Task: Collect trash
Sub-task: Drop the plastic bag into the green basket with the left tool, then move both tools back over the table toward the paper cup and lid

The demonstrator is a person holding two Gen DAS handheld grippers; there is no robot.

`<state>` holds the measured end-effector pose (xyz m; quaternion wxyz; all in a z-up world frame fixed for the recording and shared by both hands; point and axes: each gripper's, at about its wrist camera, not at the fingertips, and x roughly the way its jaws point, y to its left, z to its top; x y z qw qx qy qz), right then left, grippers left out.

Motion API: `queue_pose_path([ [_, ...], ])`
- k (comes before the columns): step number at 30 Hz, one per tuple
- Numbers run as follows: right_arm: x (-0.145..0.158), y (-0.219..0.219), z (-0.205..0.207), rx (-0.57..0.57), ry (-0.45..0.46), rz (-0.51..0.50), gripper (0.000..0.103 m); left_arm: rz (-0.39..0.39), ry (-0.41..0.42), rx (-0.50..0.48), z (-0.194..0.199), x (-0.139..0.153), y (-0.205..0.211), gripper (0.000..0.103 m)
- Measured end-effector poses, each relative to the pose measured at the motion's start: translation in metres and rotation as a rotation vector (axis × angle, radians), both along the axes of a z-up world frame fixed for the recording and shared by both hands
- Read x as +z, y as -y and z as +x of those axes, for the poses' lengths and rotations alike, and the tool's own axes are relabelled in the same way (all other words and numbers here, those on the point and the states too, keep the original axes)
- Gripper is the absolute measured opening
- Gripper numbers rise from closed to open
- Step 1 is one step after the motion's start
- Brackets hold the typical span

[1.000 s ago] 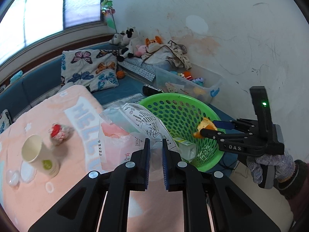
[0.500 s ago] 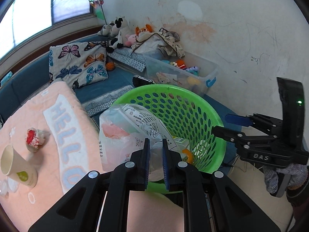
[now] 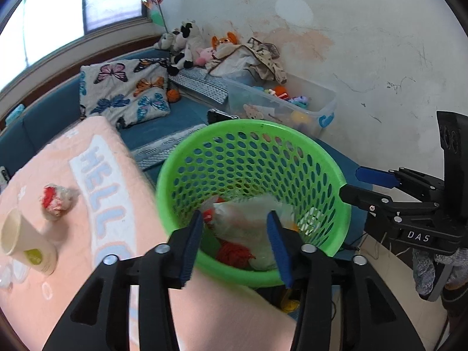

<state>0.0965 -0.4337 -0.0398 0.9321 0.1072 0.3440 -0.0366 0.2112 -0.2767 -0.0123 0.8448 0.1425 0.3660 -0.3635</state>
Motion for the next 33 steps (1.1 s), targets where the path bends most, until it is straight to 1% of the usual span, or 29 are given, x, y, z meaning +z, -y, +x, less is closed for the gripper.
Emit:
queue_pose_path([
  [4, 0.005, -0.012, 0.000, 0.021, 0.011, -0.004, 0.061, -0.015, 0.009, 0.031, -0.005, 0.008, -0.021, 0.051],
  [6, 0.008, -0.020, -0.001, 0.035, 0.020, -0.005, 0.064, -0.019, 0.017, 0.051, -0.008, 0.012, -0.033, 0.057],
  [9, 0.012, -0.032, 0.000, 0.058, 0.029, -0.011, 0.066, -0.021, 0.035, 0.079, -0.014, 0.017, -0.050, 0.060],
  [13, 0.016, -0.052, 0.001, 0.093, 0.039, -0.018, 0.069, -0.032, 0.051, 0.113, -0.022, 0.022, -0.073, 0.069],
  [15, 0.018, -0.061, 0.004, 0.114, 0.042, -0.018, 0.072, -0.031, 0.068, 0.148, -0.026, 0.025, -0.088, 0.078],
  [18, 0.020, -0.077, 0.009, 0.146, 0.046, -0.028, 0.074, -0.029, 0.095, 0.194, -0.030, 0.030, -0.109, 0.084],
  [22, 0.020, -0.099, 0.017, 0.193, 0.043, -0.038, 0.077, -0.012, 0.115, 0.255, -0.032, 0.032, -0.139, 0.088],
  [30, 0.023, -0.156, 0.047, 0.316, 0.037, -0.052, 0.079, 0.029, 0.128, 0.393, -0.030, 0.031, -0.210, 0.088],
  [33, 0.026, -0.180, 0.060, 0.369, 0.040, -0.067, 0.079, 0.038, 0.121, 0.451, -0.026, 0.030, -0.238, 0.088],
])
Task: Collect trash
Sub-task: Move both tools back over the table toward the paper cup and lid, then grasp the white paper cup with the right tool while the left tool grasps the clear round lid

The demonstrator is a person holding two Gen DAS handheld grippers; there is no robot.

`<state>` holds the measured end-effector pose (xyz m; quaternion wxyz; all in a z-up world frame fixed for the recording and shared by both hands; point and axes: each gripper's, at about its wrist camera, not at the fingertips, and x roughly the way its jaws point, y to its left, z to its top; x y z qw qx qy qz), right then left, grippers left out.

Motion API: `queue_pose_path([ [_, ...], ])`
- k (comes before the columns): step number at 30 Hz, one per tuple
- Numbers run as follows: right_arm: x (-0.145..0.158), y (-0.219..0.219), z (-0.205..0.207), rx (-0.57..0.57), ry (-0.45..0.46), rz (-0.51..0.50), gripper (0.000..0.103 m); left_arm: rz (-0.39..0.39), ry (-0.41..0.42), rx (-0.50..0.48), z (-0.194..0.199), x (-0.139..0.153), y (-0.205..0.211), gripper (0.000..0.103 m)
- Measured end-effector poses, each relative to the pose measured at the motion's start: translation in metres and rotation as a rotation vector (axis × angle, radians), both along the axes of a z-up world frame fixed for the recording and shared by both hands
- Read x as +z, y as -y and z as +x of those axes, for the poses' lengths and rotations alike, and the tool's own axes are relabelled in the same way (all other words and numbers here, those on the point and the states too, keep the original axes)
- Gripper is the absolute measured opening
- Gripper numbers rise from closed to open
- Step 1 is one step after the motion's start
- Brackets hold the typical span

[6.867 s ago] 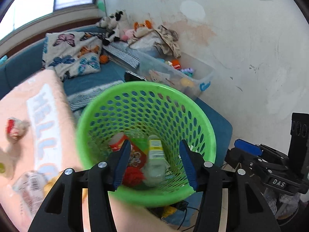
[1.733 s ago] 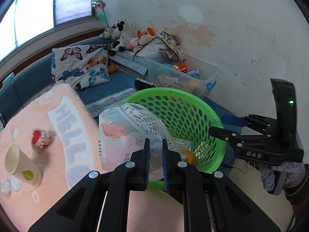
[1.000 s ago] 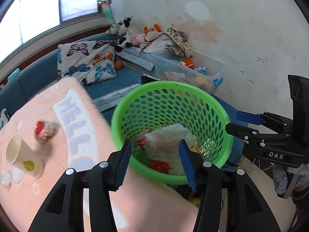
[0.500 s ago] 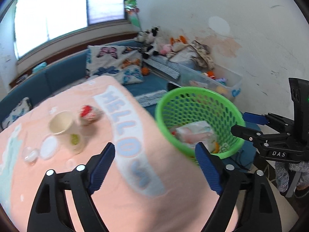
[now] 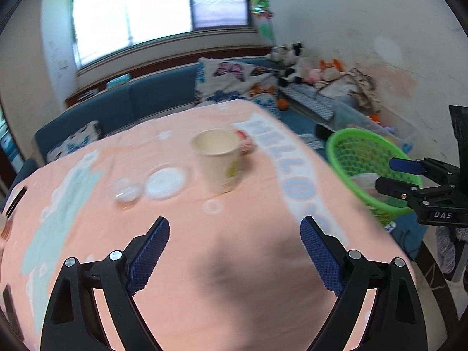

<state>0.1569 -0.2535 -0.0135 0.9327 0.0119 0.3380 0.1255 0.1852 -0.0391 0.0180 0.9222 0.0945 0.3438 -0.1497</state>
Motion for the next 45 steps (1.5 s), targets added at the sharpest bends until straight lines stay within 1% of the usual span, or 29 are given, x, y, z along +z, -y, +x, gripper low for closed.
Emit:
queue_pose_path([
  [1, 0.001, -0.007, 0.004, 0.016, 0.001, -0.004, 0.079, 0.000, -0.003, 0.018, 0.001, 0.000, -0.008, 0.087],
  [6, 0.001, -0.046, 0.032, 0.092, 0.000, -0.023, 0.080, 0.009, -0.014, 0.085, 0.006, -0.004, -0.046, 0.078],
  [11, -0.002, -0.081, 0.066, 0.155, -0.015, -0.029, 0.080, 0.001, -0.021, 0.132, 0.011, -0.005, -0.080, 0.075],
  [16, -0.008, -0.111, 0.100, 0.193, -0.026, -0.043, 0.080, -0.010, -0.036, 0.161, 0.023, -0.009, -0.102, 0.071],
  [22, -0.014, -0.133, 0.133, 0.205, -0.040, -0.050, 0.080, -0.019, -0.060, 0.180, 0.039, -0.016, -0.120, 0.063],
  [25, -0.018, -0.139, 0.146, 0.205, -0.044, -0.058, 0.080, -0.025, -0.074, 0.196, 0.051, -0.022, -0.126, 0.060],
  [28, -0.023, -0.144, 0.160, 0.200, -0.052, -0.061, 0.077, -0.034, -0.093, 0.210, 0.067, -0.028, -0.132, 0.057],
  [34, -0.033, -0.143, 0.175, 0.189, -0.074, -0.039, 0.068, -0.047, -0.123, 0.237, 0.107, -0.040, -0.142, 0.057],
  [36, -0.036, -0.142, 0.177, 0.189, -0.077, -0.031, 0.061, -0.038, -0.131, 0.250, 0.123, -0.046, -0.144, 0.057],
  [41, -0.035, -0.140, 0.175, 0.199, -0.066, -0.025, 0.060, 0.010, -0.159, 0.226, 0.157, -0.064, -0.141, 0.057],
  [45, -0.031, -0.131, 0.165, 0.199, -0.053, -0.027, 0.060, 0.042, -0.183, 0.198, 0.174, -0.079, -0.139, 0.057],
])
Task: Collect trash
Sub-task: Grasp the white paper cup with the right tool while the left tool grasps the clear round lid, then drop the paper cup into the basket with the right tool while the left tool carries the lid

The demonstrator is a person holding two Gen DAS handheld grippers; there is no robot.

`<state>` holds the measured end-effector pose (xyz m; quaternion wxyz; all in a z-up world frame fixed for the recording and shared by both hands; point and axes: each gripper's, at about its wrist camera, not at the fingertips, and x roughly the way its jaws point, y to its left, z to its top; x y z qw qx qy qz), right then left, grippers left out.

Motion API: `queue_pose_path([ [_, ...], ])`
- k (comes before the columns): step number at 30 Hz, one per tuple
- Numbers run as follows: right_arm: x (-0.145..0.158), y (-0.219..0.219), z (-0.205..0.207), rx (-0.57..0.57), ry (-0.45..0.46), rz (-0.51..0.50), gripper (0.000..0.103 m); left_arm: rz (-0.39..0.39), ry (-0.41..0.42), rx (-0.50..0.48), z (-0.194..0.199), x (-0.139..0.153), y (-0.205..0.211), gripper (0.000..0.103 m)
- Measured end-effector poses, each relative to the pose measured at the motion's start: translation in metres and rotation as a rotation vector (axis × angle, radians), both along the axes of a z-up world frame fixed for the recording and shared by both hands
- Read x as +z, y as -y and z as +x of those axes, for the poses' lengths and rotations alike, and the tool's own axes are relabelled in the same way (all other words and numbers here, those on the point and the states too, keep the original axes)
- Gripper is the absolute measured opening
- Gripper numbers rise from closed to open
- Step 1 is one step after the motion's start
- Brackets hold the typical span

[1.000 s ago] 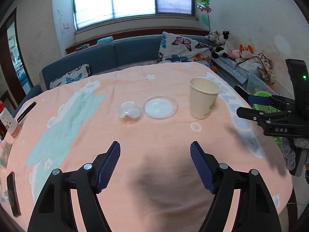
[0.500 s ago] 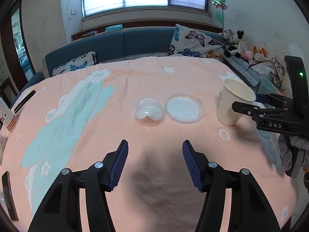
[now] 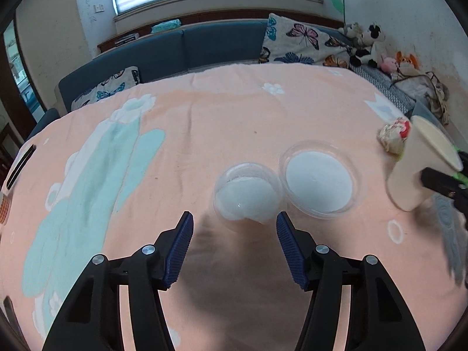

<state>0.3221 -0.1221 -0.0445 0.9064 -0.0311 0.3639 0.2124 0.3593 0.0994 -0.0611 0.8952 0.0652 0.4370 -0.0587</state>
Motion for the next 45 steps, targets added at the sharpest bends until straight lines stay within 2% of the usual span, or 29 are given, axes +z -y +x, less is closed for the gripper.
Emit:
queue_pose_path([
  [11, 0.014, 0.026, -0.028, -0.019, 0.024, 0.007, 0.060, -0.014, -0.003, -0.104, 0.023, -0.013, 0.004, 0.064],
  [19, 0.018, 0.033, -0.048, -0.039, 0.029, 0.010, 0.060, -0.046, 0.002, -0.152, 0.032, -0.017, 0.003, 0.062],
  [20, 0.020, 0.035, -0.050, -0.044, 0.031, 0.011, 0.060, -0.053, 0.007, -0.154, 0.031, -0.016, 0.002, 0.058],
  [22, 0.021, 0.038, -0.054, -0.054, 0.034, 0.015, 0.060, -0.045, 0.017, -0.151, 0.029, -0.015, 0.002, 0.058],
  [28, 0.027, 0.059, -0.069, -0.106, 0.039, 0.040, 0.060, -0.043, 0.035, -0.096, 0.014, -0.008, -0.004, 0.057],
  [33, 0.029, 0.082, -0.086, -0.157, 0.046, 0.030, 0.060, -0.023, 0.056, -0.081, -0.009, 0.008, -0.007, 0.057],
  [37, 0.029, 0.108, -0.100, -0.217, 0.048, 0.033, 0.060, -0.014, 0.083, -0.104, -0.033, 0.026, 0.002, 0.057],
  [45, 0.022, 0.156, -0.127, -0.328, 0.031, 0.000, 0.060, -0.061, 0.123, -0.189, -0.077, 0.053, 0.042, 0.057],
])
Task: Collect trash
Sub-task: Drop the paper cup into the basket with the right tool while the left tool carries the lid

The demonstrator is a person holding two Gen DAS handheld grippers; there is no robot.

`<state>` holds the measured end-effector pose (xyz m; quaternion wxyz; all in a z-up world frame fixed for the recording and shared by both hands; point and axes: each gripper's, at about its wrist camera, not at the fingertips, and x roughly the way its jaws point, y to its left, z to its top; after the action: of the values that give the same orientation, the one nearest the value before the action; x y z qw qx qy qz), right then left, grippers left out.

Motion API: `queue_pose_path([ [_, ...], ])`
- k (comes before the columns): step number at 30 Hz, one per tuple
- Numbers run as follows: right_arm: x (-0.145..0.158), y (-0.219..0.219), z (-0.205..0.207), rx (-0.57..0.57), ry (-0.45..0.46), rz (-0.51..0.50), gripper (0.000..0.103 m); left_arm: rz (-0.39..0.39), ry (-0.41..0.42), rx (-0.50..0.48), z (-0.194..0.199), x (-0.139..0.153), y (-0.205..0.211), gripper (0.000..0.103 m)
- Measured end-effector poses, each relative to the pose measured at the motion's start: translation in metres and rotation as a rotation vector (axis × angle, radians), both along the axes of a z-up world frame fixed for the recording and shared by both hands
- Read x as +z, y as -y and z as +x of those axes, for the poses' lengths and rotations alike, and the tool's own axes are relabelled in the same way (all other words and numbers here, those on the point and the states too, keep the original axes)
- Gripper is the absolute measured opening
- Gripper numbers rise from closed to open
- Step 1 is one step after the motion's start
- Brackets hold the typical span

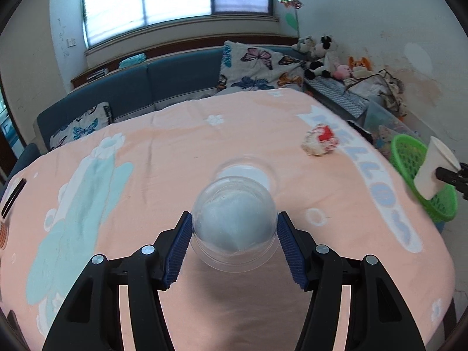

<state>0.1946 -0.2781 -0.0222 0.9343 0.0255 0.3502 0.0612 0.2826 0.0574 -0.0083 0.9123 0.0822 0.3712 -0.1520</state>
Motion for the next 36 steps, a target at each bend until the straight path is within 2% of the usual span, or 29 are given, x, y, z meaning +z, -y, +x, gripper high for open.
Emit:
queue_pose_path([
  [7, -0.009, 0.040, -0.018, -0.085, -0.022, -0.009, 0.060, -0.027, 0.014, -0.086, -0.025, 0.011, 0.048, 0.057],
  [19, -0.023, 0.099, -0.037, -0.211, -0.060, -0.005, 0.062, -0.056, 0.024, -0.204, -0.039, 0.026, 0.131, 0.057],
  [24, -0.023, 0.114, -0.045, -0.232, -0.056, 0.013, 0.069, -0.060, 0.025, -0.256, -0.041, 0.029, 0.168, 0.057],
  [36, -0.012, 0.135, -0.069, -0.250, -0.025, 0.032, 0.071, -0.084, -0.017, -0.367, -0.042, 0.023, 0.255, 0.057],
])
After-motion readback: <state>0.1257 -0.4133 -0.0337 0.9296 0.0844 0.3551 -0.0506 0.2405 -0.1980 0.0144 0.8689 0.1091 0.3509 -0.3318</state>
